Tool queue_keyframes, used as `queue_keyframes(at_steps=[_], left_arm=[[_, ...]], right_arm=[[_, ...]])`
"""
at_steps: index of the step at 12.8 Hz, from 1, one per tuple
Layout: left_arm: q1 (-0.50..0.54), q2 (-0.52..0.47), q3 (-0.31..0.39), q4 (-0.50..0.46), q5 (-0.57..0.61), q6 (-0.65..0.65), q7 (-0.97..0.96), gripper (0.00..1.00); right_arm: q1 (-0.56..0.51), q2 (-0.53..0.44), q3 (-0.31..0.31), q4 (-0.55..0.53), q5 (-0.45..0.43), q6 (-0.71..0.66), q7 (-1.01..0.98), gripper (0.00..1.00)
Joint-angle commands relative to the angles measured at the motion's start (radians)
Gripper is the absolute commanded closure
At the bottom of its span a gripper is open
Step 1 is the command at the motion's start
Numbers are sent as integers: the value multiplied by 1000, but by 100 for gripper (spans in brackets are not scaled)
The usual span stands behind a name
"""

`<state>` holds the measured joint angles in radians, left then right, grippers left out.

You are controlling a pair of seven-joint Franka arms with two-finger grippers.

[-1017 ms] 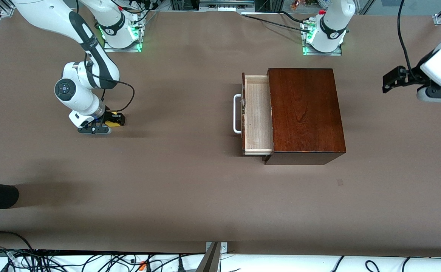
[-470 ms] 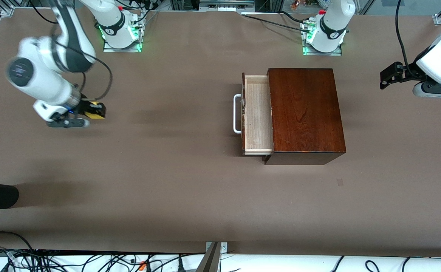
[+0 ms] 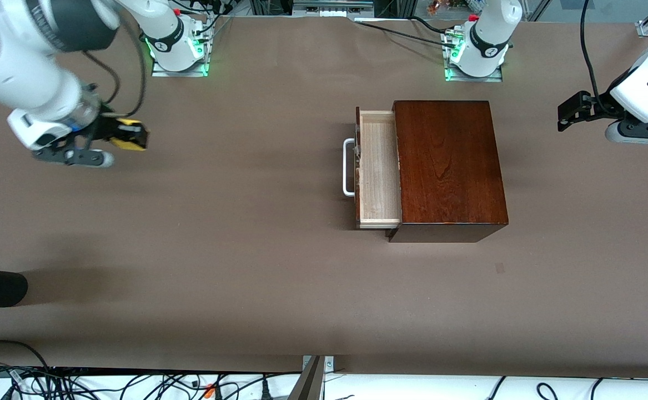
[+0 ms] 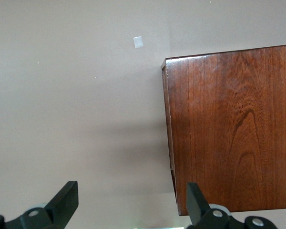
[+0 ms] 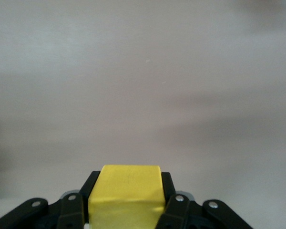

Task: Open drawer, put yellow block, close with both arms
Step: 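Carry the yellow cube with the right gripper over the open drawer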

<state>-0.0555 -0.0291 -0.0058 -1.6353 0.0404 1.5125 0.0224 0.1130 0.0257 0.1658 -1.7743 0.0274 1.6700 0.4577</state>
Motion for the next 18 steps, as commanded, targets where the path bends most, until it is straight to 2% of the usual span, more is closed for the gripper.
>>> queue_keyframes(at_steps=[1, 3, 4, 7, 11, 14, 18], left_arm=[[-6, 9, 4, 20, -17, -6, 14, 0], [-6, 9, 3, 20, -17, -6, 13, 0], [-7, 9, 3, 26, -17, -6, 13, 0], [-10, 12, 1, 32, -17, -6, 11, 0], [-10, 12, 1, 32, -17, -6, 11, 0], [-10, 12, 1, 32, -17, -6, 13, 0], [-12, 12, 0, 32, -17, -6, 13, 0]], right_arm=[[91, 46, 52, 79, 69, -32, 371, 93], [181, 92, 54, 124, 124, -13, 647, 93], [241, 123, 54, 159, 123, -7, 776, 93], [402, 262, 52, 306, 112, 36, 1191, 93], [546, 456, 51, 499, 51, 89, 1651, 93], [606, 551, 47, 567, 34, 170, 1841, 93], [671, 658, 46, 627, -15, 260, 1998, 93]])
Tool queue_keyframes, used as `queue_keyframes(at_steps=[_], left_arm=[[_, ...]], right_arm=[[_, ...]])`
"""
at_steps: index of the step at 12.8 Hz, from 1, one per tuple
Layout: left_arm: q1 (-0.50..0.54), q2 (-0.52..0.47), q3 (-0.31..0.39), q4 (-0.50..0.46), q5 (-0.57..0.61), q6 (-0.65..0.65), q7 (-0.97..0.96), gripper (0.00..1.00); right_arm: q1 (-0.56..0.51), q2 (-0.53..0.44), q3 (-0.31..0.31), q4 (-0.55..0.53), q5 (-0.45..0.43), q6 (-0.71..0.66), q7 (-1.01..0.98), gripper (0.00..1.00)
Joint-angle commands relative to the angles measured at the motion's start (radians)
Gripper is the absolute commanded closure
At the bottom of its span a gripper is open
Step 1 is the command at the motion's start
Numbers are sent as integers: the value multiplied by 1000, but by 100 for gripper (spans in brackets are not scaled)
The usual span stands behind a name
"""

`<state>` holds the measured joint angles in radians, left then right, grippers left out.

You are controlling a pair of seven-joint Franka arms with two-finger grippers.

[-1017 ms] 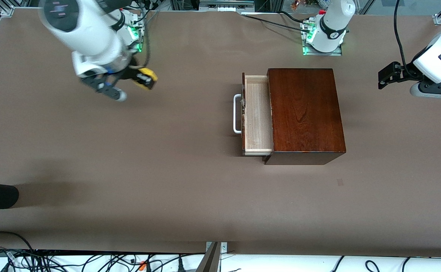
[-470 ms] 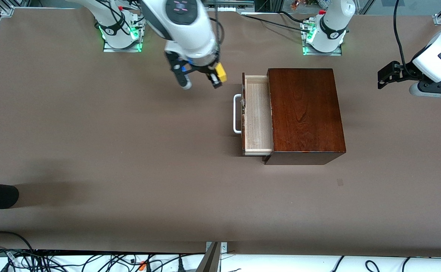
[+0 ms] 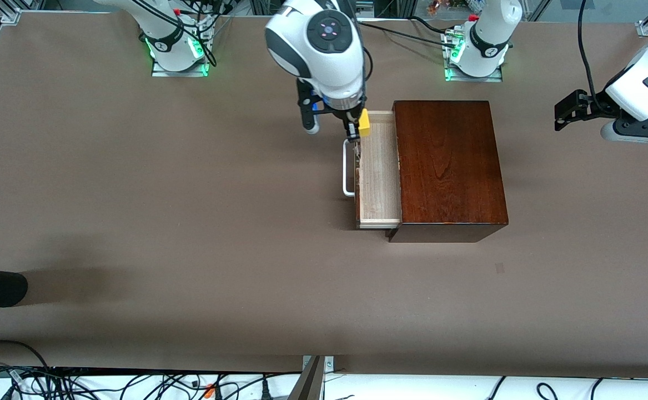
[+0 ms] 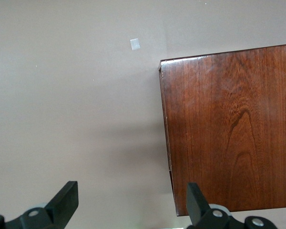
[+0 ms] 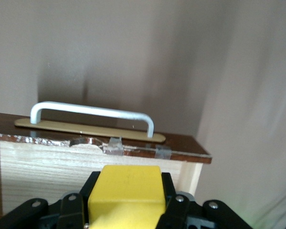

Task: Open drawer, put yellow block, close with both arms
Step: 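Carry the yellow cube with the right gripper over the open drawer, then lower the cube into the drawer and open the right gripper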

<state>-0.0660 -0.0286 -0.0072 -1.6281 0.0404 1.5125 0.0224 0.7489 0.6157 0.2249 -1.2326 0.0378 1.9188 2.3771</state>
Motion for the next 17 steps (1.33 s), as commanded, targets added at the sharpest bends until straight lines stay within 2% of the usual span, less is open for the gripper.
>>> queue_keyframes(at_steps=[1, 10, 11, 12, 13, 15, 17], left_arm=[[-1, 12, 1, 25, -17, -6, 13, 0], [-1, 12, 1, 25, -17, -6, 11, 0], [-6, 12, 1, 25, -17, -6, 11, 0], [-8, 12, -2, 25, -17, -6, 7, 0], [-8, 12, -5, 25, -17, -6, 5, 0], [-8, 12, -5, 25, -17, -6, 5, 0], [-8, 12, -5, 25, -17, -6, 4, 0]], right_arm=[[47, 96, -15, 102, -29, 32, 109, 93], [92, 236, -32, 107, -45, 146, 155, 91], [92, 240, -30, 105, -44, 149, 160, 79], [92, 243, -30, 105, -42, 149, 163, 44], [90, 243, -30, 105, -42, 149, 163, 0], [81, 228, -33, 107, -41, 129, 162, 0], [64, 191, -35, 136, -38, 42, 156, 0]])
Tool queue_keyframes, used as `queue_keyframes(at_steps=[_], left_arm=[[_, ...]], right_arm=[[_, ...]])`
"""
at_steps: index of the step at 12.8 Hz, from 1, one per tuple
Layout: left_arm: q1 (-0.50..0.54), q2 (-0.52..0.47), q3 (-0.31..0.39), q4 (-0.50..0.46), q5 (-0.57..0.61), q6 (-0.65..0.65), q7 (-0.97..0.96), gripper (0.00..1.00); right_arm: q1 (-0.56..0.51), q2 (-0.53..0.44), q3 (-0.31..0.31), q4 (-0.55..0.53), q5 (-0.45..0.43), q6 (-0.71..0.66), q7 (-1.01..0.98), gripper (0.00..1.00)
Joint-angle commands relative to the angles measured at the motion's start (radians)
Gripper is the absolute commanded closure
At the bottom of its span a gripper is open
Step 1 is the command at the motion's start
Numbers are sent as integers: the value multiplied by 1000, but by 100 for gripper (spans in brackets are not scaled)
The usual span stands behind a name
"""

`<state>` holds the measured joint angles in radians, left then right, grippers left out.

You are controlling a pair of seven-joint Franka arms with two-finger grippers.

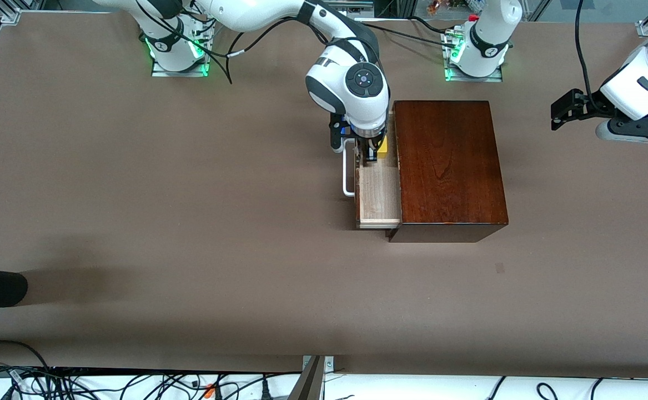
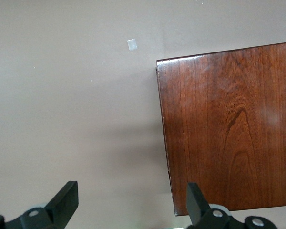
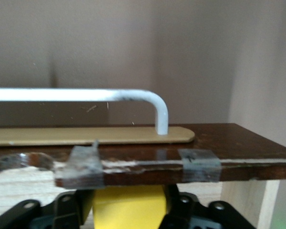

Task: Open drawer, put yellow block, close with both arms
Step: 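Lower the cube into the drawer and open the right gripper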

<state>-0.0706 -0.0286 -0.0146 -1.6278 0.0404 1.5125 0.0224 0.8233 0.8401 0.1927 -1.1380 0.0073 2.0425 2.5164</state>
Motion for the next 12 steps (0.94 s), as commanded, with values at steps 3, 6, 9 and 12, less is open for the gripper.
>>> queue_keyframes(at_steps=[3, 6, 9, 12], left_arm=[[-3, 12, 1, 25, -17, -6, 4, 0], [-3, 12, 1, 26, -17, -6, 4, 0], [-5, 12, 1, 25, -17, -6, 2, 0], [-8, 12, -2, 26, -17, -6, 2, 0]], right_arm=[[-62, -99, 10, 119, -3, -243, -8, 0], [-125, -200, 8, 119, 8, -347, -169, 0], [-214, -321, -2, 104, 11, -534, -568, 0], [-344, -415, -25, 69, 13, -715, -1053, 0]])
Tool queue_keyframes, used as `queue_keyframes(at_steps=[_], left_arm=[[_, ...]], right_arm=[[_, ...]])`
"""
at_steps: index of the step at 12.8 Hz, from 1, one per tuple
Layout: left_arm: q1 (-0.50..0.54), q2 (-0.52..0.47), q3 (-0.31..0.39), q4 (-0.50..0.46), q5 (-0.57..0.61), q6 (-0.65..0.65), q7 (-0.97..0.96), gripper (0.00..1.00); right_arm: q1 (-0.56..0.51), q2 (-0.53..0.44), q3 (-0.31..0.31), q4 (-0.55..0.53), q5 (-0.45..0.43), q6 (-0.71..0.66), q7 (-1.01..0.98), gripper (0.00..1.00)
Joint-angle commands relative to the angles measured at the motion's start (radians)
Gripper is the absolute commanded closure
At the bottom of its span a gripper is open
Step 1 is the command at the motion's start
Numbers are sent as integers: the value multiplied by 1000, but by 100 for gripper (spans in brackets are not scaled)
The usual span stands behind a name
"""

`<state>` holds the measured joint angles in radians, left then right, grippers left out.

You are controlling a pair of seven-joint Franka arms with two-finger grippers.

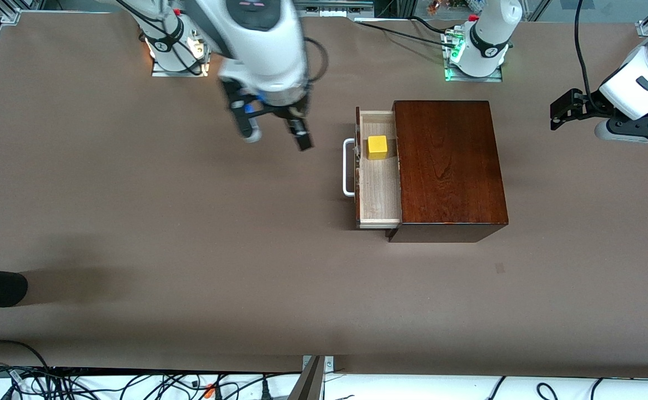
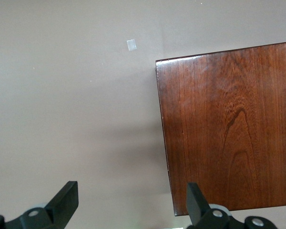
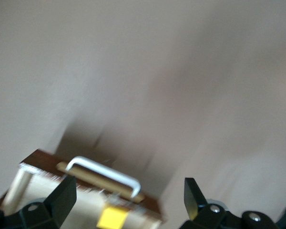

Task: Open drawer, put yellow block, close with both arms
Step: 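Lower the cube into the drawer and open the right gripper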

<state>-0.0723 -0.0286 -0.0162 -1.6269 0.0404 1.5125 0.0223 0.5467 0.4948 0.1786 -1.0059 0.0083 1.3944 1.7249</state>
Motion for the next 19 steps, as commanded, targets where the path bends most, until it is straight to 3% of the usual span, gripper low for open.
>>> queue_keyframes(at_steps=[1, 4, 6, 8, 10, 14, 17, 19], left_arm=[[-7, 12, -13, 25, -17, -6, 4, 0], [-21, 33, -51, 24, -20, -32, 11, 0], [-32, 76, -140, 25, -20, -37, 14, 0], [-34, 137, -242, 39, -20, -37, 81, 0], [-34, 202, -326, 80, -33, -35, 286, 0], [-35, 346, -408, 165, -238, 66, 574, 0], [-65, 426, -551, 176, -221, 234, 668, 0], [-174, 473, -553, 174, -61, 375, 767, 0]], right_arm=[[-76, -129, -63, -127, 12, -74, -427, 0], [-80, -296, -241, -334, 12, -43, -874, 0], [-134, -352, -309, -394, 9, -28, -1160, 0], [-261, -374, -306, -418, 6, -12, -1412, 0], [-365, -375, -304, -419, 4, 0, -1609, 0], [-442, -447, -307, -566, -7, 119, -1745, 0], [-441, -447, -306, -576, -31, 127, -1728, 0], [-441, -447, -307, -577, -31, 127, -1726, 0]])
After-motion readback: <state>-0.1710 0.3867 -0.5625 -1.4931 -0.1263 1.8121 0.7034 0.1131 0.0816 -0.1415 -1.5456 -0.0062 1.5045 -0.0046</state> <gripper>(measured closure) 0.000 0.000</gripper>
